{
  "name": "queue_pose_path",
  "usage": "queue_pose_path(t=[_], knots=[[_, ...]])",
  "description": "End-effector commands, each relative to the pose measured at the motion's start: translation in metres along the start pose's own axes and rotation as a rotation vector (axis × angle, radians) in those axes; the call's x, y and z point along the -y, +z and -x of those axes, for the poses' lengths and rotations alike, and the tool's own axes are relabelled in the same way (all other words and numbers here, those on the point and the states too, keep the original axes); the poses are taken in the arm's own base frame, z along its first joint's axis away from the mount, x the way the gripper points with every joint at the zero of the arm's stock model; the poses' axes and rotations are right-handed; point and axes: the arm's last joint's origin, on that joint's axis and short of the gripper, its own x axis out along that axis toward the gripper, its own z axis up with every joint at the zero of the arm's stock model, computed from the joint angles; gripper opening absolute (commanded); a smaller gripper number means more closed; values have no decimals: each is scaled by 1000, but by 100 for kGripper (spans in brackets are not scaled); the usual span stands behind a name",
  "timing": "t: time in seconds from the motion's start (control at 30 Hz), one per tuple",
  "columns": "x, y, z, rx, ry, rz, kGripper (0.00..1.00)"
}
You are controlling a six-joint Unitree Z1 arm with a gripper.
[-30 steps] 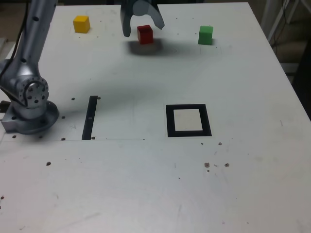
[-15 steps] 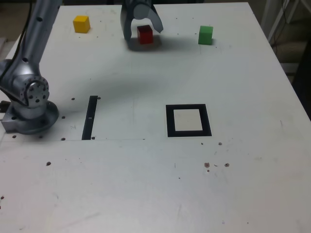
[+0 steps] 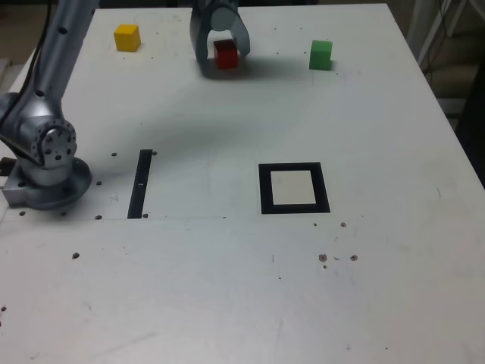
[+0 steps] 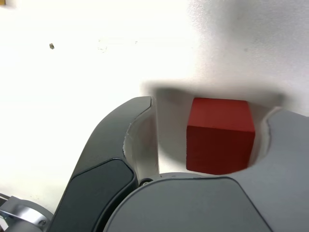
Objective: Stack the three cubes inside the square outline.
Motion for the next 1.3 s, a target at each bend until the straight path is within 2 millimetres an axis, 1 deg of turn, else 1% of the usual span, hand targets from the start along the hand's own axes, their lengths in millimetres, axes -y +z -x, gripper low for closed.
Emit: queue_pose_path(t=[0.0,0.1,0.23,0.53,0.73,0.83,0.93,1.1,1.27], knots=[[0,2,-1,0,4,0,43],[0,3,-2,1,7,0,37],[0,3,-3,0,7,-1,32],[1,4,-4,-6,5,-5,31],[6,4,-1,-4,12,-13,31],[15,3,5,2,22,-28,31],[29,1,14,14,36,-48,31],[60,-5,31,30,50,-82,31],[93,-15,42,44,52,-108,31]])
